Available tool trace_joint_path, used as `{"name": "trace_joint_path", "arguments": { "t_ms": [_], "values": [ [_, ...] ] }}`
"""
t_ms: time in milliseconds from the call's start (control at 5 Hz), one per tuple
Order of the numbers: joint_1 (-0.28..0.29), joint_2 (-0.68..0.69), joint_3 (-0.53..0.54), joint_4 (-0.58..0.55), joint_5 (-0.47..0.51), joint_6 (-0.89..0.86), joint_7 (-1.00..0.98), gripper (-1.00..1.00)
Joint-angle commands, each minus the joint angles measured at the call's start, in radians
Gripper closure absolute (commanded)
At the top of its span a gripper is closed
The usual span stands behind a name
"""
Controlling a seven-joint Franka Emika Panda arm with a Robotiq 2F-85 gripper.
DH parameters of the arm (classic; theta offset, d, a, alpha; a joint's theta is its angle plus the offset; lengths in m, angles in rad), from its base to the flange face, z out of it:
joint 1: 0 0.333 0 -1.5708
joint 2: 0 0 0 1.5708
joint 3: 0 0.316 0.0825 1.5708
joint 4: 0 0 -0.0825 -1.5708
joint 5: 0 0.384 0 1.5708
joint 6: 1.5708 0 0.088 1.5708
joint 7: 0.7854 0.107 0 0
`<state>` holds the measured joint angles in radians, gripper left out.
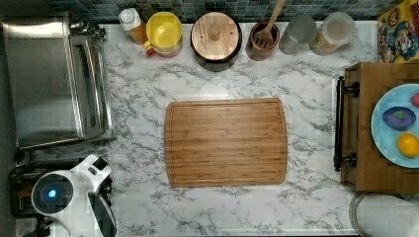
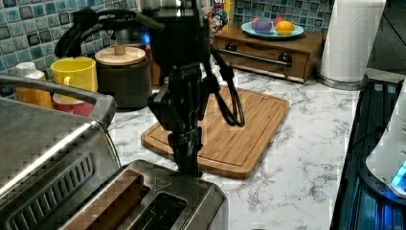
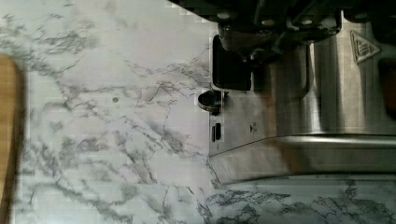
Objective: Turn on the toaster.
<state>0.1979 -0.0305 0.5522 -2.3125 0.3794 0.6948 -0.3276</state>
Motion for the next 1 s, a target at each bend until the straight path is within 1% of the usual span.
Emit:
{"name": "trace_joint_path", "arguments": {
  "t_ms": [200,400,600,800,1000],
  "values": [
    [0.001,0.003,-0.009,0.050,-0.053,0.023,0.091,1.00],
    [-0.001,0.045,-0.003,0.073,-0.070,-0.017,0.070,1.00],
    [0.008,0.032,-0.004,0.056,-0.030,-0.010,0.016,1.00],
    [0.012,0.096,-0.003,0.078,-0.103,-0.050,0.046,1.00],
    [0.026,0.141,0.004,0.052,-0.133,-0.080,0.049,1.00]
  ]
}}
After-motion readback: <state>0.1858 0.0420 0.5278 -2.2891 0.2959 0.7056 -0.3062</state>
